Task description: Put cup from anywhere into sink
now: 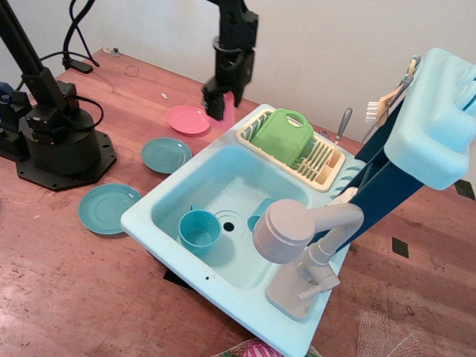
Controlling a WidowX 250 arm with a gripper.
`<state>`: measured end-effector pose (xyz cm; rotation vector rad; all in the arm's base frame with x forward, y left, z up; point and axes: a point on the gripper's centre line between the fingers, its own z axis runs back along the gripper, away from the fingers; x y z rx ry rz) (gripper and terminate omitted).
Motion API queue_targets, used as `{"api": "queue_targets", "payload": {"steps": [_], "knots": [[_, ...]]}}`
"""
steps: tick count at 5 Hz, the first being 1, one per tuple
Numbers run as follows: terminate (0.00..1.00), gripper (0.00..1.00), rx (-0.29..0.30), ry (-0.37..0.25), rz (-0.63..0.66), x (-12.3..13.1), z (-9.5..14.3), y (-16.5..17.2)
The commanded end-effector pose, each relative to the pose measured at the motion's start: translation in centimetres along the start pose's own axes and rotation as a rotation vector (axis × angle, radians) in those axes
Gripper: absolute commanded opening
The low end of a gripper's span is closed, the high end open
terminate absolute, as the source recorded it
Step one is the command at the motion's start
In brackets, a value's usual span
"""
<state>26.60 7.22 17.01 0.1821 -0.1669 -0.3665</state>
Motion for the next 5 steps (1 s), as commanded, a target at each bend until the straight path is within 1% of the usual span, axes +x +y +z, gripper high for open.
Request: {"api": "queue_targets", "payload": {"steps": [1,2,3,4,5], "knots": [[0.0,0.0,-0.088,-0.14,-0.151,8.7,-2.4,-3.6],[0.0,0.0,-0.153,-0.169,-0.171,11.8,-4.8,-5.4],[0.0,0.0,-0.172,-0.181,-0.124,10.4,-5.5,-7.0],[0.0,1.0,-0.134,-0.141,-0.119,9.4,-3.9,-5.9],[1.0,1.0,-0.062,-0.101,-0.11,7.4,-0.6,-3.5]]}}
